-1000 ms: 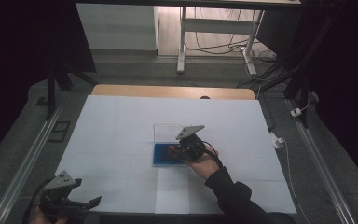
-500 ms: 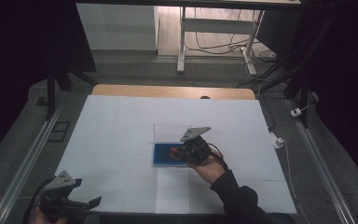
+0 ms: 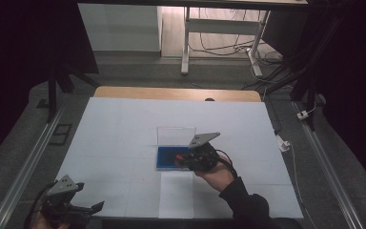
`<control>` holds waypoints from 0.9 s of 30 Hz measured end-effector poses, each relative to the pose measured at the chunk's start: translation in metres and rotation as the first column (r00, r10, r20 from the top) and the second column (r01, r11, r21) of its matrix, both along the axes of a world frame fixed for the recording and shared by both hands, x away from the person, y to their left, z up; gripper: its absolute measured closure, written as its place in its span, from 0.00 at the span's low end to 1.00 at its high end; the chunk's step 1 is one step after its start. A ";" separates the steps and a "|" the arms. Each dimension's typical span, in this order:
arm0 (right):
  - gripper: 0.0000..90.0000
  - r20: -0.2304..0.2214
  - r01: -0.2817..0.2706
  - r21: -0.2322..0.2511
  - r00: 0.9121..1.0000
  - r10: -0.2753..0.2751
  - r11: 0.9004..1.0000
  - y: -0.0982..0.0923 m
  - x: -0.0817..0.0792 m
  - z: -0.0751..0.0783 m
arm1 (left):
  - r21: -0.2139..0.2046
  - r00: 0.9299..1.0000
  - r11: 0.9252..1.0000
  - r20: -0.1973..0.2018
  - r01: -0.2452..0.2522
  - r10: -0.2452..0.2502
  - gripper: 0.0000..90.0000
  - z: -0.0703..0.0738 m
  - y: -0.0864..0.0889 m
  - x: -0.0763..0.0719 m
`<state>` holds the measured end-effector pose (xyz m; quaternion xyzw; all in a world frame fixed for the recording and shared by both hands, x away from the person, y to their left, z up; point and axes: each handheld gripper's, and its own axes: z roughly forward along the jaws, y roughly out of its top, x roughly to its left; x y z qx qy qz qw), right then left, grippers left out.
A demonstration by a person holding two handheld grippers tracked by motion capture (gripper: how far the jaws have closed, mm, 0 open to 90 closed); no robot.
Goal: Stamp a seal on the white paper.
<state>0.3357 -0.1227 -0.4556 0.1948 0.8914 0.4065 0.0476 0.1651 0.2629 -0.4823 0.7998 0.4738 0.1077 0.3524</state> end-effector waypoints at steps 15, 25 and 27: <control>0.89 -0.013 0.005 0.004 1.000 -0.005 1.000 -0.011 -0.023 -0.002 | -0.006 1.000 1.000 0.007 0.004 -0.004 0.03 0.000 0.001 -0.001; 0.90 -0.008 0.008 0.005 1.000 -0.008 1.000 -0.016 -0.040 -0.002 | -0.007 1.000 1.000 0.005 0.002 -0.002 0.03 0.000 0.001 0.000; 0.90 -0.009 0.014 0.007 1.000 -0.013 1.000 -0.017 -0.043 -0.003 | -0.007 1.000 1.000 0.005 0.002 -0.002 0.03 0.000 0.001 0.000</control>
